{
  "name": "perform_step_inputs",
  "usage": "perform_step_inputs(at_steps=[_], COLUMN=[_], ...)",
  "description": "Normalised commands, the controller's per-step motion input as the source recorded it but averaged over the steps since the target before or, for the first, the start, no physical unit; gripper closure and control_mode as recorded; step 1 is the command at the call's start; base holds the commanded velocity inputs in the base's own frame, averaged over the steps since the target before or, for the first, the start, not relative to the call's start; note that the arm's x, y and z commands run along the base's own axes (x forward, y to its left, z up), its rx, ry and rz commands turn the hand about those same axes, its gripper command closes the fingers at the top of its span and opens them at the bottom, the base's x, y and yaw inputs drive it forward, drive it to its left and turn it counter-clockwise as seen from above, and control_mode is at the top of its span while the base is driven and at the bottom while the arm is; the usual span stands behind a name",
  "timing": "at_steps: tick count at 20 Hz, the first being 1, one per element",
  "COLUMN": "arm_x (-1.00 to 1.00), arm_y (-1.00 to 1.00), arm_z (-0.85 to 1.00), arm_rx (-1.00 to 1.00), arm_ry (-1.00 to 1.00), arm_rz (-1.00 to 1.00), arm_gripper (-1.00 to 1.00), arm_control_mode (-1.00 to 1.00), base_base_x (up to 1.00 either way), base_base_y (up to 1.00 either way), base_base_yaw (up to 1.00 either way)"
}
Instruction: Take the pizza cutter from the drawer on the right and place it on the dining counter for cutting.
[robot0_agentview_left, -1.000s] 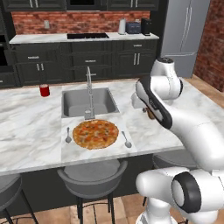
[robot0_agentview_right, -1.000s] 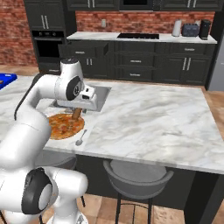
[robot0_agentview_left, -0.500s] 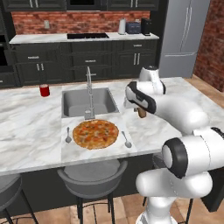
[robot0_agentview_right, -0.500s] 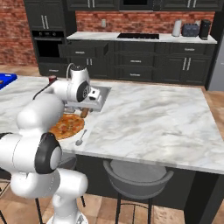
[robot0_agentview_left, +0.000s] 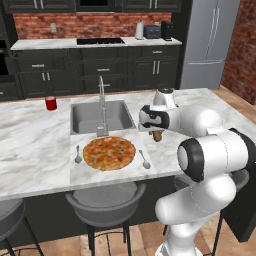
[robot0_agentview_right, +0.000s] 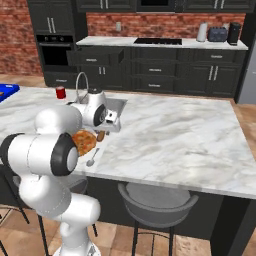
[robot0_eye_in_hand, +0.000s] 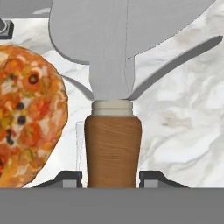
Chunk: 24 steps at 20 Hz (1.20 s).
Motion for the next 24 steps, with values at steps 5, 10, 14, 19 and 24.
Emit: perform_step_inputs(at_steps=[5, 10, 14, 19, 24], arm_x=[0.11, 0.11, 0.12, 0.15, 0.17], arm_y=[0.0, 0.0, 0.0, 0.0, 0.0], arm_z=[-0.57, -0.47, -0.24, -0.17, -0.23], arm_rx=[0.0, 0.0, 0.0, 0.0, 0.0], arm_ry=[-0.02, 0.0, 0.0, 0.0, 0.0], arm_rz=[0.0, 0.0, 0.0, 0.0, 0.0], arm_gripper=[1.0, 1.0, 1.0, 1.0, 1.0], arm_control_mode=[-1.0, -1.0, -1.0, -1.0, -1.0], base_base_x=[0.0, 0.0, 0.0, 0.0, 0.0], base_base_y=[0.0, 0.0, 0.0, 0.0, 0.0], base_base_yaw=[0.0, 0.0, 0.0, 0.0, 0.0])
